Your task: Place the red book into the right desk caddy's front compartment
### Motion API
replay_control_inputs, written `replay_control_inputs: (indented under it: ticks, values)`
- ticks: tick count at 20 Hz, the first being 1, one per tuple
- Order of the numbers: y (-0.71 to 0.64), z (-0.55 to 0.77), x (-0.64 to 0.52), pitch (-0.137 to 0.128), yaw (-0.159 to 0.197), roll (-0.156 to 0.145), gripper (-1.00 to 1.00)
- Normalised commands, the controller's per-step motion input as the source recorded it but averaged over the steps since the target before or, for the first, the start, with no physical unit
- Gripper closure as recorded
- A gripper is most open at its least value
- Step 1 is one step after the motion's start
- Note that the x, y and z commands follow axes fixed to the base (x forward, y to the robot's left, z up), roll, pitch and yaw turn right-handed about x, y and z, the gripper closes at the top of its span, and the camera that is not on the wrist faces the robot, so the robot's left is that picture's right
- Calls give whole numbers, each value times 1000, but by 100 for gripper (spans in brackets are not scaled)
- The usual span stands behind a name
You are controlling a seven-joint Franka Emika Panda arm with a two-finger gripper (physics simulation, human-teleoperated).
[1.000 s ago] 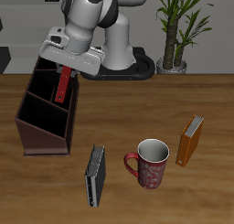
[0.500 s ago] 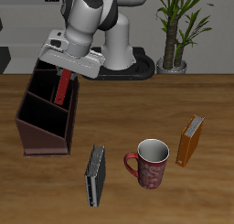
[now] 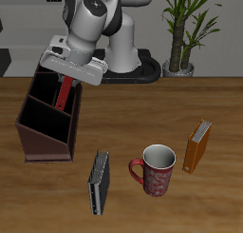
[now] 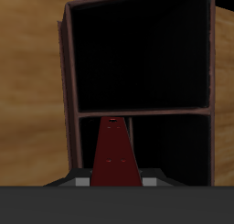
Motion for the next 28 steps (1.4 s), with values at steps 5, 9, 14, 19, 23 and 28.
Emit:
replay_control_inputs:
  ticks: [5,9,14,19,23,28]
  values:
    - [37,-193,40,35,1,7,100]
    - [51,-170,-1,26,0,3,100]
    - [-10,-57,44,18,8,-17,100]
    - [-74,11,-5,20,-34,-39,-100]
    - [4,79,18,2,-17,-9,-100]
    - [76,135,-3,-24,-5,5,-100]
